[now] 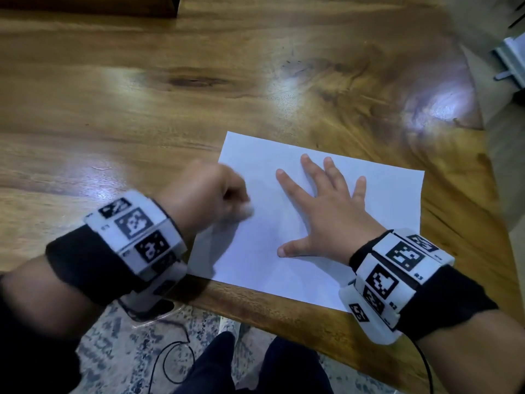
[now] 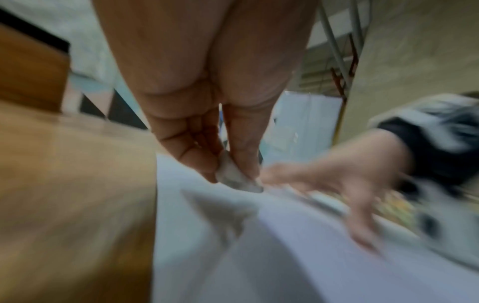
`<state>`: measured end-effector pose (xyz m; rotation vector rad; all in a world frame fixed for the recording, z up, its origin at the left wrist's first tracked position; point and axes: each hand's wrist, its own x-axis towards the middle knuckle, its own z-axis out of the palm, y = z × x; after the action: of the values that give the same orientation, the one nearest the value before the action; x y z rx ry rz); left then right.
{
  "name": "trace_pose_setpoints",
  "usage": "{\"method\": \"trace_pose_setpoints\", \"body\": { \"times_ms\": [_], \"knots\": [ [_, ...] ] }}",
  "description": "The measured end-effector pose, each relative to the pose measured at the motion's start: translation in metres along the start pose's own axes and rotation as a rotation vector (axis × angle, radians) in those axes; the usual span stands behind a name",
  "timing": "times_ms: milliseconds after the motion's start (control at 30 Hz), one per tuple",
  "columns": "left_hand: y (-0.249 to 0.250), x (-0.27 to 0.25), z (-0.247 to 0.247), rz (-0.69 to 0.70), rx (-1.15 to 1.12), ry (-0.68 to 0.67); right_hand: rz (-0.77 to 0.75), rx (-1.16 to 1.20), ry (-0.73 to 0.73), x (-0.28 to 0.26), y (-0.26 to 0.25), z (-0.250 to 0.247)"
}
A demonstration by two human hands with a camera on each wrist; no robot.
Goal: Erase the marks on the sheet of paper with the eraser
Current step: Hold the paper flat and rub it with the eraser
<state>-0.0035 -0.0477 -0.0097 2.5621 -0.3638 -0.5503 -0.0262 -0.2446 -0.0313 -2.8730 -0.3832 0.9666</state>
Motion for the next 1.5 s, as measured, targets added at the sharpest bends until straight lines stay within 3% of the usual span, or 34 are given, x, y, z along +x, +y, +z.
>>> {"method": "trace_pose_setpoints", "body": {
  "times_ms": [67,300,433,467,600,700,867,1100,1233,1300,1333,1400,1467,1500],
  "knots": [
    [0.002,0.015,-0.010,-0.014,0.023,0.089,0.010,-0.007,-0.007,0.001,-0.002,0.000],
    [0.007,0.001,0.011,-0.023,0.030,0.120,0.041,-0.018,-0.011,0.004,-0.010,0.000],
    [0.005,-0.028,0.017,0.009,0.069,-0.134,0.040,-0.050,-0.015,0.004,-0.010,0.000],
    [0.004,-0.026,0.014,-0.016,0.044,-0.131,0.041,-0.054,-0.017,0.004,-0.010,0.000],
    [0.007,0.016,-0.003,-0.060,0.026,0.095,0.040,-0.063,-0.016,0.005,-0.010,0.000],
    [0.007,0.014,0.002,-0.023,0.055,0.105,0.040,-0.061,-0.024,0.005,-0.010,0.000],
    [0.005,-0.024,0.017,0.035,0.029,-0.057,0.032,-0.066,-0.026,0.005,-0.010,-0.001],
    [0.009,0.022,0.009,-0.013,0.040,0.151,0.041,-0.071,-0.023,0.005,-0.011,-0.001],
    [0.001,-0.025,0.022,0.085,0.022,0.006,0.039,-0.067,-0.026,0.005,-0.010,-0.001],
    [-0.006,-0.037,0.018,0.018,-0.024,-0.078,0.042,-0.064,-0.027,0.004,-0.010,-0.002],
    [-0.010,-0.036,0.013,-0.050,-0.085,-0.068,0.042,-0.062,-0.029,0.004,-0.011,-0.003],
    [-0.021,-0.027,-0.001,-0.159,-0.232,0.082,0.042,-0.052,-0.036,0.004,-0.012,-0.005],
    [-0.027,-0.012,-0.014,-0.188,-0.270,0.209,0.044,-0.039,-0.048,0.004,-0.014,-0.007],
    [-0.025,-0.005,-0.017,-0.184,-0.249,0.210,0.046,-0.034,-0.053,0.004,-0.015,-0.008]
  ]
}}
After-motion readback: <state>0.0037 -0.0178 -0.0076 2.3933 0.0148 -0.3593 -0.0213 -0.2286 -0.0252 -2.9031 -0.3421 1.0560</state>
